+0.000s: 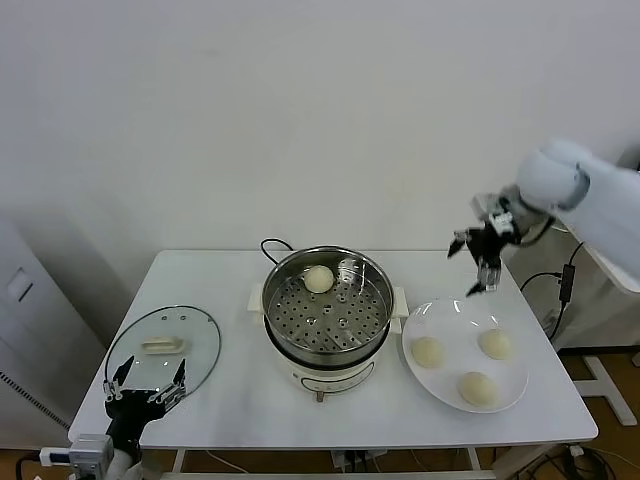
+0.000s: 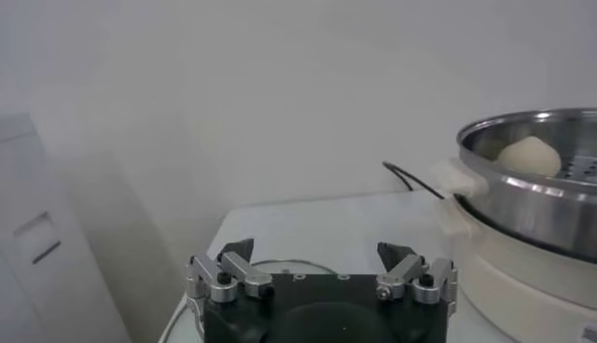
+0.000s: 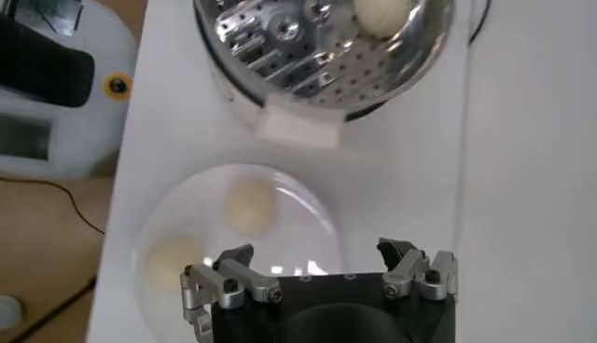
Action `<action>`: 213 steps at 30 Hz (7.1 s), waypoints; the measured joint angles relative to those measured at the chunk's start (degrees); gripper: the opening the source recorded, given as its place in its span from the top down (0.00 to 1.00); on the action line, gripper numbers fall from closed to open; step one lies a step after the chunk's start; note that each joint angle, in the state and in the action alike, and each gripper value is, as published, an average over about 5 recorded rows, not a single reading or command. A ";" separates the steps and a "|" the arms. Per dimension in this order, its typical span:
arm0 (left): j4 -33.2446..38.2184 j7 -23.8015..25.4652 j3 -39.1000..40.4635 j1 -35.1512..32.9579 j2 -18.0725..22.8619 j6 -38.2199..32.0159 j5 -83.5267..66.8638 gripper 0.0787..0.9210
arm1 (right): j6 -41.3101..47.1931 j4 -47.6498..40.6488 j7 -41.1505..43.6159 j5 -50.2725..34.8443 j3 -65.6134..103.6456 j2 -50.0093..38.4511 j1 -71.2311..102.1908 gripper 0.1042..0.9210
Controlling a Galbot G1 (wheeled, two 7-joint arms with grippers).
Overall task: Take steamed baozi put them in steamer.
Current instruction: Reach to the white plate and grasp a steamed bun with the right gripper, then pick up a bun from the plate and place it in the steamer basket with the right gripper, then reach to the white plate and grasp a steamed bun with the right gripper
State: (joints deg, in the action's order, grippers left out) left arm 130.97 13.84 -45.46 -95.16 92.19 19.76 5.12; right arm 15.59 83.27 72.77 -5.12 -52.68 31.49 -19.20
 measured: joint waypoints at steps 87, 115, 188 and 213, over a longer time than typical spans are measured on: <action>-3.73 0.16 1.49 1.73 0.00 0.42 1.82 0.12 | 2.19 -8.01 -3.76 14.60 18.14 7.59 23.77 0.60; -3.22 -0.50 2.64 2.98 0.00 1.00 1.87 0.12 | 19.78 -9.19 -4.54 -19.23 -19.96 25.35 -20.29 0.60; -3.52 1.06 1.42 2.38 0.00 4.27 -2.38 0.12 | 9.10 1.03 1.70 -9.03 -20.17 3.00 -21.18 0.12; -5.51 1.31 1.15 1.42 0.00 4.51 -1.18 0.12 | -0.42 -2.39 3.58 8.95 6.48 -1.79 15.96 0.12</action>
State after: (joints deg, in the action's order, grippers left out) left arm 125.46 15.15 -44.31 -93.75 92.19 24.27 3.94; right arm 15.17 80.88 76.35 3.83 -46.20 29.70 -3.25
